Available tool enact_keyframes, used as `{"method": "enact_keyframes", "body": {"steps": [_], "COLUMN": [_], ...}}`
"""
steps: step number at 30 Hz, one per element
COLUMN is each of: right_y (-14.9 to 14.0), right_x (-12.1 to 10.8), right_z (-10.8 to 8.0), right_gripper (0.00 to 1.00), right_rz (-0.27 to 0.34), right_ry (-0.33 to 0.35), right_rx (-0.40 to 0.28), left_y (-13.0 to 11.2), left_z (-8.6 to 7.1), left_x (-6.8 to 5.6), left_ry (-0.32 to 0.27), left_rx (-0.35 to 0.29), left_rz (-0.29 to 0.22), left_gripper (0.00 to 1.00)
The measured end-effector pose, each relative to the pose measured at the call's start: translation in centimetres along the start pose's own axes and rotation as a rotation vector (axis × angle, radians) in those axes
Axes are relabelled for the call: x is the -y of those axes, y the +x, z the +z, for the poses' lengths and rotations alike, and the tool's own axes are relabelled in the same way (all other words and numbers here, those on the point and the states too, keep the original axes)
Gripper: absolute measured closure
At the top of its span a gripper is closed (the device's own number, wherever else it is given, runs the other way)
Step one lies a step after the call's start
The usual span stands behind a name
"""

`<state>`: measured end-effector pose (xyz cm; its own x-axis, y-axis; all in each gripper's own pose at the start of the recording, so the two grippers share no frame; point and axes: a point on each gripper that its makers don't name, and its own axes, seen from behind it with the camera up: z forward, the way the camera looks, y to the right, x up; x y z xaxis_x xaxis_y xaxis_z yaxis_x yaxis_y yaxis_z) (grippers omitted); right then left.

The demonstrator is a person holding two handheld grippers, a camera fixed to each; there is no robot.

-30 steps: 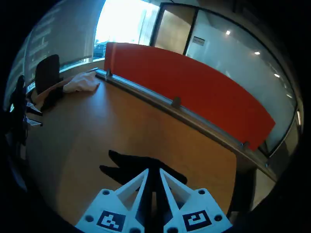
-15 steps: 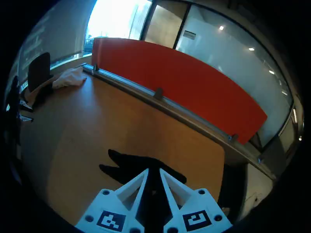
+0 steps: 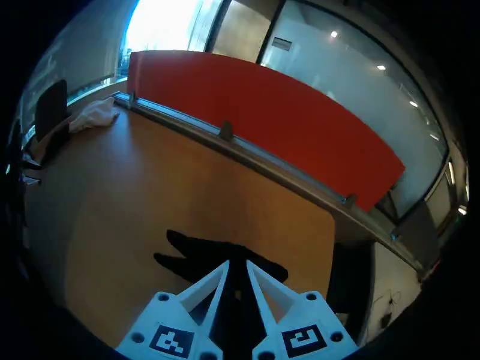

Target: Fold towel

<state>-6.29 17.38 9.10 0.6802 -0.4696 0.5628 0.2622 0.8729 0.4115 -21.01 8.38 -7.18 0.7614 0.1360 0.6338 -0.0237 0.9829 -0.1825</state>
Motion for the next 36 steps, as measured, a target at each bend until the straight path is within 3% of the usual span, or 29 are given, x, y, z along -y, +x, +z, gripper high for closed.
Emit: {"method": "enact_keyframes", "body": {"steps": [15,24,36], "right_y": [-3.1,-8.3,-15.3], "right_x": [-0.7,-0.8,0.4], "right_z": [-1.3,-3.1,-5.7], "right_gripper": [0.95,0.95,0.95], "right_rz": [0.007,0.039,0.13], "right_ry": [-0.004,-0.02,-0.045], "right_rx": [0.045,0.108,0.188], "left_y": [0.6,0.4,0.1], "left_z": [0.0,-0.3,-0.4], "left_x": [-0.6,-0.7,-0.6], "left_ry": [-0.011,-0.016,-0.027], "left_rx": [-0.004,-0.002,-0.002], "left_rz": [0.016,0.02,0.03], "left_gripper": [0.07,0.07,0.07]}}
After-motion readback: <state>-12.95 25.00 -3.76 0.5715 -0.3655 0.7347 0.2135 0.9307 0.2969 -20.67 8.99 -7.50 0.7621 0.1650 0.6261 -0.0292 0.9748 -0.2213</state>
